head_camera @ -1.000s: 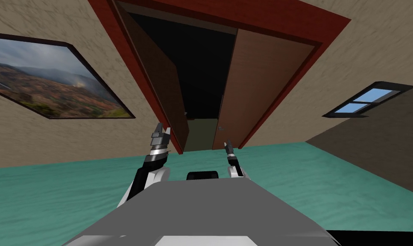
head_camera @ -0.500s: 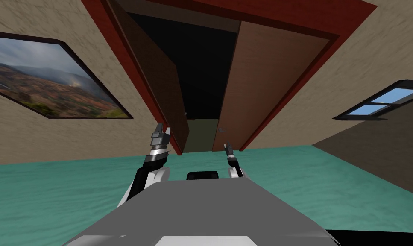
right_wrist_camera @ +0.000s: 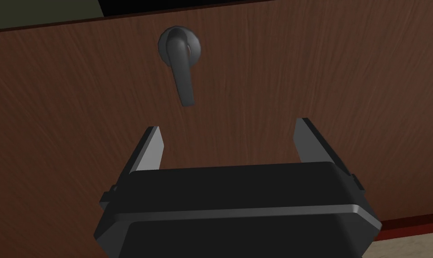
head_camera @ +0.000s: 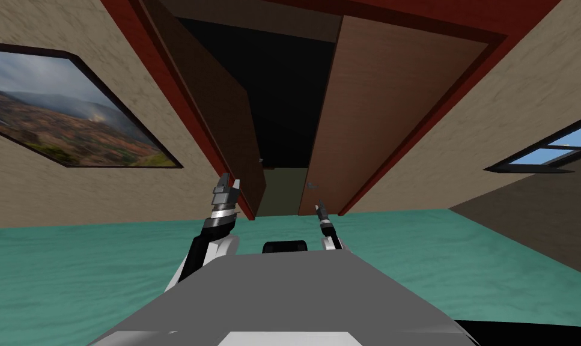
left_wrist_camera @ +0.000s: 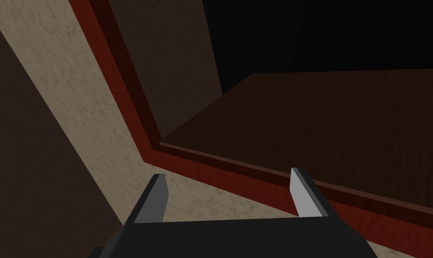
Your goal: Push the door open
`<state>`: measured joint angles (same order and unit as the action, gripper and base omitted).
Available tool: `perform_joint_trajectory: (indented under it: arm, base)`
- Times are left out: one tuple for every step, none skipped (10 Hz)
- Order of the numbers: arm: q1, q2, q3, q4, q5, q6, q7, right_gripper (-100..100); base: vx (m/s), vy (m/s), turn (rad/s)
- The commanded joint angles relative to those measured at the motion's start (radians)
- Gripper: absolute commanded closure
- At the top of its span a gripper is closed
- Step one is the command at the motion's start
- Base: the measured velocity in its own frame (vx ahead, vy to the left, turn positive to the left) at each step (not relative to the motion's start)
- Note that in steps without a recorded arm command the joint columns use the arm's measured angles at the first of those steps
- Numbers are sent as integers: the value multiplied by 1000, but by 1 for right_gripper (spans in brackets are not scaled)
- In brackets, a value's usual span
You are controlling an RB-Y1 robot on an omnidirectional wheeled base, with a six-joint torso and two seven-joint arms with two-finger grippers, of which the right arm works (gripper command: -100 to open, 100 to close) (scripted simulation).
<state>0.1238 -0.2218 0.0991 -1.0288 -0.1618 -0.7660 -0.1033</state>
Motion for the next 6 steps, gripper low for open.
perform_joint_trajectory:
  arm:
    - [-9, -5, 4, 28, -4, -4, -1, -100]
    - [-17, -9, 7, 57, -7, -8, -2, -100]
    - [-21, -11, 9, 72, -9, -10, -2, -100]
    - [-25, -13, 11, 86, -10, -12, -3, -100]
    - [-29, -14, 13, 99, -12, -14, -3, -100]
    - [-34, -17, 16, 119, -14, -17, -4, -100]
  base:
    - [81, -59, 39]
    - [117, -50, 61]
    - [112, -56, 40]
    - [93, -71, 26]
    - [90, -64, 35]
    - [105, -60, 46]
